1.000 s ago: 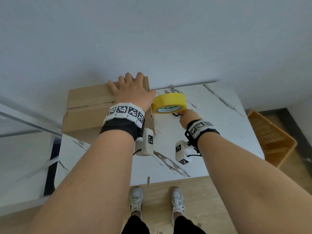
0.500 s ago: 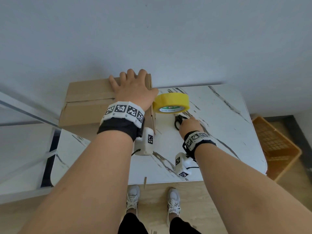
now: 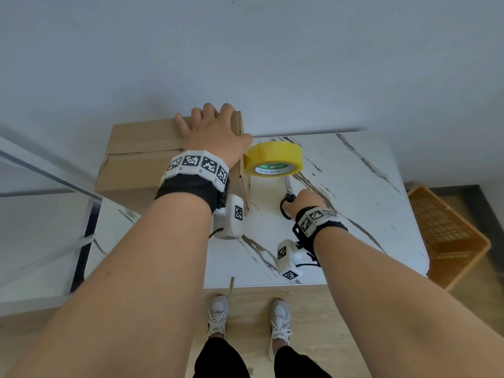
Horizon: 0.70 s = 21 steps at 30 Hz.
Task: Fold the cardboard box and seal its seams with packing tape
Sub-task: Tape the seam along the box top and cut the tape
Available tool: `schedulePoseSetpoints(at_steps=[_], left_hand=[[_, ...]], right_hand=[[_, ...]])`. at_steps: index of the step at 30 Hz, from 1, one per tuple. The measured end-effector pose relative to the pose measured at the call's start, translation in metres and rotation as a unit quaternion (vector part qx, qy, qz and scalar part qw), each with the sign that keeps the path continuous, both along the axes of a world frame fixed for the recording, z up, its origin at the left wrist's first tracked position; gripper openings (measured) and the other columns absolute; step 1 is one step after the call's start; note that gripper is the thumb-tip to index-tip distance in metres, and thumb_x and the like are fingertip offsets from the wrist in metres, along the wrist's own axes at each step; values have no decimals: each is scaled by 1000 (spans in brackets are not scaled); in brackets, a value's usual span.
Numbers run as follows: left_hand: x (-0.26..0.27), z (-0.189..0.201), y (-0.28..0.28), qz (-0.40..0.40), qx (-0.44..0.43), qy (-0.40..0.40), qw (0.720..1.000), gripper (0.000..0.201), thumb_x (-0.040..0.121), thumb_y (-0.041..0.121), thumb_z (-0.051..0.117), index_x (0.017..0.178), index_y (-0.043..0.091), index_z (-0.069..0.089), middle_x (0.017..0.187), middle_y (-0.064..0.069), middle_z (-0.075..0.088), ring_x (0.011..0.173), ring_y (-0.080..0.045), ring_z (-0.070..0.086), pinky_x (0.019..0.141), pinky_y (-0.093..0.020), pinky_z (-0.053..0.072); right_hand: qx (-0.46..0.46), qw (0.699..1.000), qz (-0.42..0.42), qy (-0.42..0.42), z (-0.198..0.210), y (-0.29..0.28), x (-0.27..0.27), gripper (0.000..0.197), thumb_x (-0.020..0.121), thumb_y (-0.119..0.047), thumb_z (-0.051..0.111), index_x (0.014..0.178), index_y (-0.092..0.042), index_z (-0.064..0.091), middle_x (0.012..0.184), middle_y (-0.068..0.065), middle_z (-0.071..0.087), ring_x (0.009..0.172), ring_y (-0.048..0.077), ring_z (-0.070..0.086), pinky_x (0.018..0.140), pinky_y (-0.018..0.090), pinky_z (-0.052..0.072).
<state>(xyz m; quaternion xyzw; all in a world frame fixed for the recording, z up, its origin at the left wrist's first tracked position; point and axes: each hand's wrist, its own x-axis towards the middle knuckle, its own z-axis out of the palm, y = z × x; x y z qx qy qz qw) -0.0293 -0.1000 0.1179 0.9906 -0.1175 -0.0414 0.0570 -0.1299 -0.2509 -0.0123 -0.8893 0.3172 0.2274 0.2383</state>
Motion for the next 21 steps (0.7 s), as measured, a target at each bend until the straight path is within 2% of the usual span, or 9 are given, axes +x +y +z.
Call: schedulePoseSetpoints(at_steps=[6, 10, 12, 13, 15, 16, 19, 21], left_hand=[[-3, 3, 0, -6, 19, 6, 1000, 55, 81, 55, 41, 130, 29, 39, 130, -5, 42, 127, -30, 34, 112, -59, 9], [-7, 12, 3, -17, 28, 39, 999, 66, 85, 69, 28, 137, 30, 36, 139, -7, 40, 132, -32, 31, 112, -61, 9], [-7, 18, 8, -26, 9, 64, 998, 68, 86, 69, 30, 142, 31, 31, 146, -7, 35, 138, -31, 26, 113, -61, 3], [-7, 21, 11, -33, 1, 81, 996, 71, 85, 67, 36, 145, 31, 26, 150, -6, 31, 141, -30, 22, 114, -61, 1], [-8, 25, 17, -55, 5, 106, 993, 80, 80, 63, 47, 148, 33, 17, 153, -4, 25, 144, -28, 17, 113, -62, 0], [-9, 27, 20, -67, 20, 106, 992, 82, 80, 62, 48, 149, 33, 15, 154, -4, 23, 144, -28, 17, 113, -62, 1], [-15, 26, 26, -69, 42, 92, 992, 80, 83, 61, 42, 150, 30, 12, 153, -5, 23, 143, -29, 17, 112, -64, 2], [-18, 23, 28, -58, 37, 84, 994, 78, 85, 59, 40, 150, 29, 11, 152, -6, 23, 144, -29, 15, 112, -65, -1]], right_hand=[[93, 981, -168, -18, 24, -6, -11, 42, 92, -30, 55, 60, -7, 44, 55, 4, 47, 46, 17, 43, 42, 24, 32], [178, 945, -273, -22, 41, -3, -14, 34, 88, -26, 60, 63, -5, 50, 63, 8, 54, 63, 24, 52, 59, 25, 40], [259, 910, -322, -37, 51, 0, -18, 34, 90, -22, 65, 64, -8, 48, 65, 6, 52, 61, 19, 51, 59, 23, 40], [275, 900, -334, -58, 56, 1, -20, 34, 87, -24, 70, 65, -9, 49, 65, 6, 53, 58, 17, 50, 60, 23, 42], [253, 902, -340, -84, 67, 7, -26, 37, 79, -32, 77, 66, -7, 53, 62, 8, 55, 54, 19, 50, 65, 28, 45], [244, 901, -346, -97, 72, 9, -28, 37, 77, -33, 79, 68, -6, 56, 62, 9, 57, 54, 20, 51, 66, 30, 46], [300, 872, -361, -136, 85, 15, -33, 29, 79, -26, 79, 75, -3, 63, 73, 12, 65, 59, 21, 55, 64, 31, 49], [313, 874, -335, -160, 95, 18, -39, 23, 86, -24, 72, 75, -6, 63, 71, 7, 65, 60, 16, 51, 64, 28, 46]])
